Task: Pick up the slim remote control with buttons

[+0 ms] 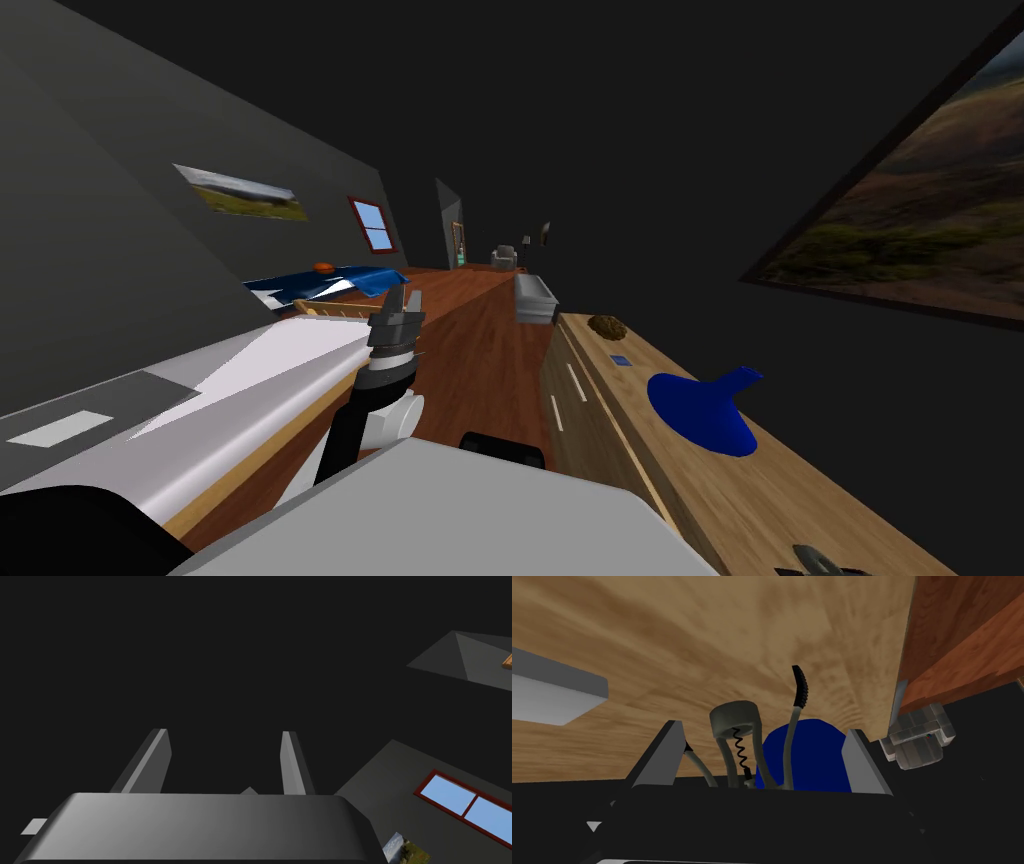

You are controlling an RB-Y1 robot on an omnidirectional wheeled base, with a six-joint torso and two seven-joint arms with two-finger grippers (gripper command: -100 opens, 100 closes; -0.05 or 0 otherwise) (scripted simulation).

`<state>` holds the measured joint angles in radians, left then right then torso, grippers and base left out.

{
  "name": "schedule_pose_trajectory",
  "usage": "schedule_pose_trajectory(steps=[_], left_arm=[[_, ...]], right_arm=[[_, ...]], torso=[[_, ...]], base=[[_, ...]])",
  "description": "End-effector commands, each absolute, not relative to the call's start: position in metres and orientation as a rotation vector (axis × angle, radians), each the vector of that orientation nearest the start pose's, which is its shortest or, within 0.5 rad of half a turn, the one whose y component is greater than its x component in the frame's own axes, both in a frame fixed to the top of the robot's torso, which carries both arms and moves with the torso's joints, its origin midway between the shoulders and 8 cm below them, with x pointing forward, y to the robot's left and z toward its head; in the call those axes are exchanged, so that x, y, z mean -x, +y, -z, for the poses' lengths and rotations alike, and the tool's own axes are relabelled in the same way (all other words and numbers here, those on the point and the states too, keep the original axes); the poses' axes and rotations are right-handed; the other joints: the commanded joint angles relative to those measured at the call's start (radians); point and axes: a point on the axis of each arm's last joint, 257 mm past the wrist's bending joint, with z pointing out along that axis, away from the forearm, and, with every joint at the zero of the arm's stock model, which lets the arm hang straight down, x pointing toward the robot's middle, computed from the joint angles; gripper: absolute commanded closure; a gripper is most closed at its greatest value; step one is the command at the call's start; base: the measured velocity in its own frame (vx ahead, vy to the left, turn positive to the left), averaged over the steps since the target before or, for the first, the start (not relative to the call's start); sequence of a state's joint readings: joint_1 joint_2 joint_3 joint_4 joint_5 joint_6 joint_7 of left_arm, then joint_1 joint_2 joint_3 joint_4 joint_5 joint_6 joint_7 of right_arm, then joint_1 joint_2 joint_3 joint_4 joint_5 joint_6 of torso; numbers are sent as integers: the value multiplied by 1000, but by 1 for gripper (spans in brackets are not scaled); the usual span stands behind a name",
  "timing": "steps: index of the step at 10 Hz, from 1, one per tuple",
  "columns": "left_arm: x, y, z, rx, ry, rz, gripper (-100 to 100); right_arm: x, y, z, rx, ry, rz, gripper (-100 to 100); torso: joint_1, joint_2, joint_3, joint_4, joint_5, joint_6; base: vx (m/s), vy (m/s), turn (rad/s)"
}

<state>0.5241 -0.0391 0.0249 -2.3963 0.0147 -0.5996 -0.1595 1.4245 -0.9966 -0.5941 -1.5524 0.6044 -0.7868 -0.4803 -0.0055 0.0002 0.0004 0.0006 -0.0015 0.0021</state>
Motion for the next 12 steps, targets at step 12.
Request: schedule_pose_trajectory(steps=[12], left_arm=[[-295,286,-84,483,470,1159,0]], right_arm=[[127,-652,282,-563,2900,47,-100]], torso=[[0,1,1,0,0,1]], base=[[-41,-37,180]])
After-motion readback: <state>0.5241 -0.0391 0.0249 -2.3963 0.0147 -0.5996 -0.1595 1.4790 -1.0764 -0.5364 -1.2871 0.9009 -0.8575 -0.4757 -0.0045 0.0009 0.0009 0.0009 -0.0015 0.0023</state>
